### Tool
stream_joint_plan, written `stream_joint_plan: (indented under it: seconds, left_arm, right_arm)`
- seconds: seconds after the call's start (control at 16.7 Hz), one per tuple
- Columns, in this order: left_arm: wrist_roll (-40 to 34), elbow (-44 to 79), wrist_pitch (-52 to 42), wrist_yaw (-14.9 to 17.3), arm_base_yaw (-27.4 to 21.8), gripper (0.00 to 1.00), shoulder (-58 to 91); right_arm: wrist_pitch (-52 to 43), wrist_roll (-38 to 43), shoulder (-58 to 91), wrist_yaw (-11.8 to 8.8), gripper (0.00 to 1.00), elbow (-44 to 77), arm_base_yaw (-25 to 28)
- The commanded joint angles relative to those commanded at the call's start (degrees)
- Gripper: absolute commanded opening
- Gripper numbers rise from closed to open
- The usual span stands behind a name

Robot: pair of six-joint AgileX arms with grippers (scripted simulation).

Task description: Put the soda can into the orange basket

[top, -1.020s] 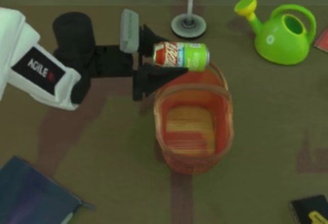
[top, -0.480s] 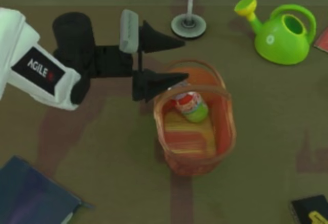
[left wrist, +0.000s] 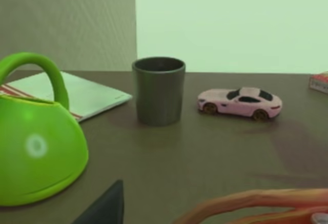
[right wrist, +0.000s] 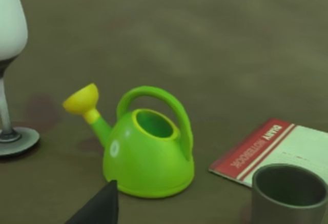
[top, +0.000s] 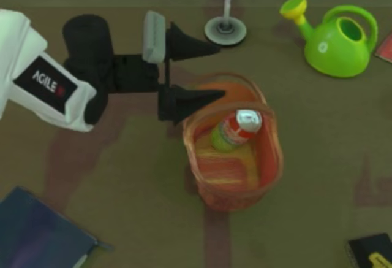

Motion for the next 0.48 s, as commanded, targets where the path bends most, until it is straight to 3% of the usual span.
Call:
stream_joint_plan:
  seconds: [0.24,0.48]
  left_arm:
    - [-1.6,-1.7,-2.7,-3.8,1.5,1.0,-5.9]
    - [-4.8,-6.6,-9.3,-12.5,4.8,1.0,-21.4]
  right_arm:
    - [-4.8,-3.3,5.9,-0.3,1.0,5.9,2.5]
    - [-16.1,-10.9,21.3,-0.5,1.0,21.3,7.8]
